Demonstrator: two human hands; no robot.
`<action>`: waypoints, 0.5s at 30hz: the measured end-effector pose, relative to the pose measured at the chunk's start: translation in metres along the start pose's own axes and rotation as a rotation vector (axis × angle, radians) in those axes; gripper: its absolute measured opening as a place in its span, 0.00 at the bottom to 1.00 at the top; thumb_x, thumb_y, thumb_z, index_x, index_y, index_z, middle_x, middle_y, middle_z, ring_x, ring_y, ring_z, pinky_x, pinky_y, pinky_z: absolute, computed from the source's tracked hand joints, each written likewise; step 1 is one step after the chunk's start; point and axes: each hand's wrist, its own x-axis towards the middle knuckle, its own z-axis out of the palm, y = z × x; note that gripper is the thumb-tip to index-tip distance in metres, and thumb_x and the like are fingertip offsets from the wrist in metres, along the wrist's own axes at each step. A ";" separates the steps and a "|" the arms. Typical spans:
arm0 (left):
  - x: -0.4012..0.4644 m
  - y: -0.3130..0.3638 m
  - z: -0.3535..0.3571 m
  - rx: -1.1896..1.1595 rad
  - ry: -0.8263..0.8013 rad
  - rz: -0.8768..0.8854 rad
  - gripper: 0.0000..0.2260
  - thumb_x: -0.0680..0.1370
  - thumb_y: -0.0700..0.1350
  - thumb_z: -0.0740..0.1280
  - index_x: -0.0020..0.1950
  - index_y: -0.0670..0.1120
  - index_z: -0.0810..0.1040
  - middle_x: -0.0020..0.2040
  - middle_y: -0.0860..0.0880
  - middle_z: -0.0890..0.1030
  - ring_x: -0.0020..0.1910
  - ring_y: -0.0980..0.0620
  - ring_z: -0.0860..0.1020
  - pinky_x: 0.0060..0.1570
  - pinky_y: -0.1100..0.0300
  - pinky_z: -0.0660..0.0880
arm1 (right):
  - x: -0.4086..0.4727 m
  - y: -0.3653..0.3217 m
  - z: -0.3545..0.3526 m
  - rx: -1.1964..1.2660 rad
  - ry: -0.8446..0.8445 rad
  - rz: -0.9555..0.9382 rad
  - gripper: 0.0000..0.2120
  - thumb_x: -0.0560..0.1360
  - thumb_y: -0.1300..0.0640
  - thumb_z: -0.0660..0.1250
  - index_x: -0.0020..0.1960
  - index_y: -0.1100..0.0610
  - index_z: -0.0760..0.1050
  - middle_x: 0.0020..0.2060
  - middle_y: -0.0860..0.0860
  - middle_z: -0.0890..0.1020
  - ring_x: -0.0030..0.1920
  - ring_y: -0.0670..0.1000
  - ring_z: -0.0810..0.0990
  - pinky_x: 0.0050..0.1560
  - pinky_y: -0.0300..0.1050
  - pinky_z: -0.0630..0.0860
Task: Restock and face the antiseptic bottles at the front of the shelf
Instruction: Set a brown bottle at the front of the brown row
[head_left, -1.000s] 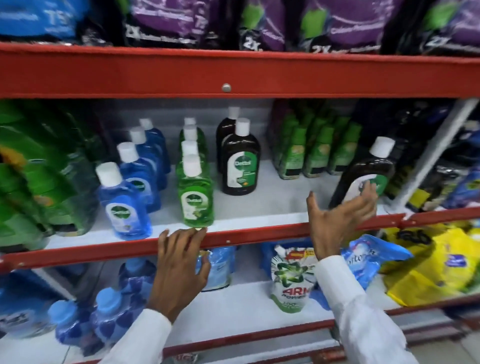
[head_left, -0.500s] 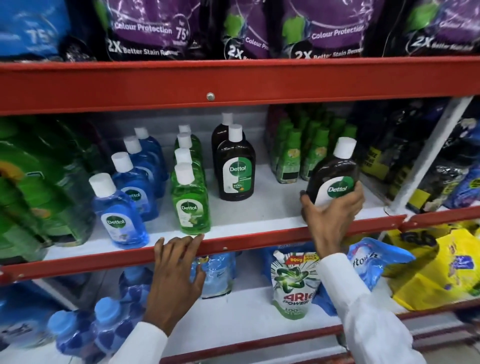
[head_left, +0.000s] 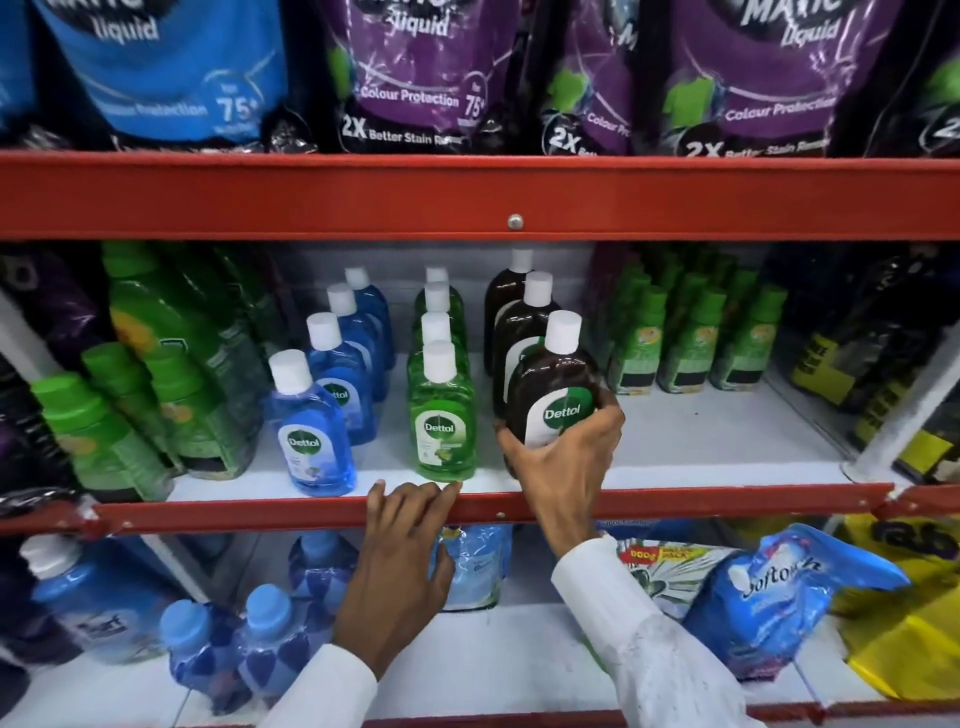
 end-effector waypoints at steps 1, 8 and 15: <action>0.000 0.001 0.000 -0.006 0.010 -0.007 0.29 0.72 0.49 0.68 0.73 0.51 0.67 0.61 0.51 0.75 0.64 0.50 0.71 0.76 0.45 0.53 | 0.000 0.001 0.000 -0.005 -0.007 -0.006 0.52 0.55 0.43 0.82 0.68 0.58 0.59 0.61 0.59 0.71 0.62 0.62 0.72 0.62 0.61 0.76; 0.010 0.039 -0.004 -0.286 0.236 -0.062 0.20 0.75 0.51 0.66 0.66 0.48 0.76 0.61 0.49 0.79 0.63 0.50 0.75 0.68 0.54 0.68 | 0.017 0.037 -0.035 0.160 -0.371 -0.017 0.56 0.58 0.41 0.83 0.75 0.55 0.56 0.67 0.53 0.72 0.64 0.53 0.76 0.62 0.41 0.78; 0.071 0.078 -0.005 -0.463 0.130 -0.270 0.20 0.77 0.54 0.66 0.65 0.46 0.74 0.55 0.46 0.85 0.52 0.46 0.83 0.54 0.52 0.79 | 0.053 0.067 -0.055 0.010 -0.582 -0.162 0.24 0.72 0.61 0.76 0.66 0.58 0.75 0.56 0.53 0.86 0.55 0.51 0.84 0.59 0.48 0.81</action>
